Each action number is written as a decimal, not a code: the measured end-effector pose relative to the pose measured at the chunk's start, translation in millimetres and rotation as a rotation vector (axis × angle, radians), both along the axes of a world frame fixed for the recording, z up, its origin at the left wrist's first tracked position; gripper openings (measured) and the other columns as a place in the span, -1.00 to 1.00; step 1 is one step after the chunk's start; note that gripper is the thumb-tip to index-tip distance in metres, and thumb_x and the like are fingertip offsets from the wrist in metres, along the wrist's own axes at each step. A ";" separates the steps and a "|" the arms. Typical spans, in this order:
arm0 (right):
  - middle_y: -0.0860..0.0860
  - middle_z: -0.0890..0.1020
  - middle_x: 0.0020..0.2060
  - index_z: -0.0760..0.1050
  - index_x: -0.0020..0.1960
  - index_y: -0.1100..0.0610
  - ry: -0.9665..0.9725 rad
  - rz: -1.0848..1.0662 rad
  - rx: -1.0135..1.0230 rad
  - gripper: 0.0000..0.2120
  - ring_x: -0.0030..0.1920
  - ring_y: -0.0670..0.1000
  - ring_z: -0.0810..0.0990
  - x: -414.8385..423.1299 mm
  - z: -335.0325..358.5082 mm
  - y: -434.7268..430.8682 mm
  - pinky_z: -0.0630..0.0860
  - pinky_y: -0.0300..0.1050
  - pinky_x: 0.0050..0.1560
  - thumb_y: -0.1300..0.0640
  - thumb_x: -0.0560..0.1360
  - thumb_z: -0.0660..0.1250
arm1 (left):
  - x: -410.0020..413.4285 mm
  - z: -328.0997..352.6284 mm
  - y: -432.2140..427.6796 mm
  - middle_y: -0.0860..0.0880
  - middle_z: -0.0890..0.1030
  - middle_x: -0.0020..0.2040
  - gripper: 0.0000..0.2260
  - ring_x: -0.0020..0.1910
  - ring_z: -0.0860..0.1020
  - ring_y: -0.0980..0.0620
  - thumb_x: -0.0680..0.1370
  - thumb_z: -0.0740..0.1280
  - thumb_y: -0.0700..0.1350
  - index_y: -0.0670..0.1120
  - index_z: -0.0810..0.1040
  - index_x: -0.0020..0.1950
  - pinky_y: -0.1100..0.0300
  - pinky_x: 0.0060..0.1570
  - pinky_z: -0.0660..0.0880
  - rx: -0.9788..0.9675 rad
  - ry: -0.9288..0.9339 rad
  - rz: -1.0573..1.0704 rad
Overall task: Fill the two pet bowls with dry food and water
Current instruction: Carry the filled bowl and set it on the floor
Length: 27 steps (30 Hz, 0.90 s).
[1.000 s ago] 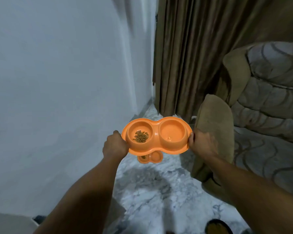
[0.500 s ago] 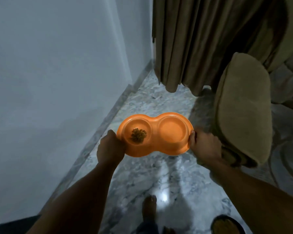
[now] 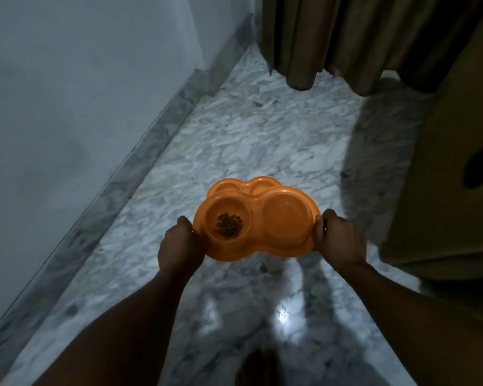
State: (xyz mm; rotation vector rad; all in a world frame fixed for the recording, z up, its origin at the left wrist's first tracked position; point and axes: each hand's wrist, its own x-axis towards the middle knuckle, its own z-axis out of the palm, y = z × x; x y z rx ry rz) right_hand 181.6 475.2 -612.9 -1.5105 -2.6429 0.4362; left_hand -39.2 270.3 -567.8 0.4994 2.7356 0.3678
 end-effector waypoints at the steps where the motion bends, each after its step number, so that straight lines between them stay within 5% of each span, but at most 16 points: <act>1: 0.16 0.63 -0.29 0.44 -0.10 0.15 -0.017 -0.004 -0.014 -0.73 -0.25 0.28 0.64 0.2 -16.0 -2.4 0.44 0.00 -0.28 0.00 0.65 0.14 | -2.4 -14.3 -1.6 -0.01 0.43 -0.25 -0.96 -0.26 0.47 -0.06 0.52 0.23 -0.13 -0.07 0.39 -0.09 0.05 -0.27 0.44 -0.006 -0.007 -0.002; 5: 0.12 0.62 -0.33 0.38 -0.15 0.12 -0.019 0.004 -0.033 -0.73 -0.29 0.27 0.63 -5.5 -101.0 -8.6 0.43 0.00 -0.28 -0.01 0.65 0.13 | -16.1 -94.0 -2.6 -0.04 0.50 -0.21 -0.95 -0.26 0.51 -0.05 0.52 0.24 -0.11 -0.04 0.38 -0.12 0.02 -0.23 0.56 -0.048 -0.026 -0.050; 8: 0.14 0.62 -0.32 0.37 -0.15 0.14 -0.005 -0.012 -0.036 -0.72 -0.27 0.28 0.62 -9.0 -143.2 -11.8 0.41 -0.01 -0.29 0.00 0.66 0.13 | -23.4 -137.6 -3.3 -0.02 0.46 -0.22 -0.97 -0.30 0.44 0.01 0.53 0.23 -0.13 -0.06 0.40 -0.08 0.09 -0.32 0.44 -0.056 -0.025 -0.062; 12: 0.06 0.50 -0.38 0.34 -0.16 0.12 0.007 -0.020 -0.041 -0.72 -0.28 0.26 0.60 -10.1 -179.5 -15.8 0.28 -0.05 -0.29 0.01 0.66 0.12 | -27.4 -180.9 -9.5 -0.06 0.51 -0.18 -0.96 -0.21 0.53 -0.13 0.51 0.21 -0.12 -0.06 0.39 -0.06 0.05 -0.22 0.53 -0.076 -0.044 -0.083; 27: 0.10 0.62 -0.26 0.43 -0.07 0.12 -0.045 -0.017 -0.062 -0.73 -0.19 0.25 0.62 -10.9 -213.9 -20.3 0.36 -0.03 -0.24 -0.04 0.65 0.10 | -29.8 -223.1 -12.6 -0.05 0.45 -0.22 -0.89 -0.20 0.49 -0.15 0.50 0.24 -0.08 -0.07 0.33 -0.08 0.06 -0.25 0.41 -0.166 -0.113 -0.103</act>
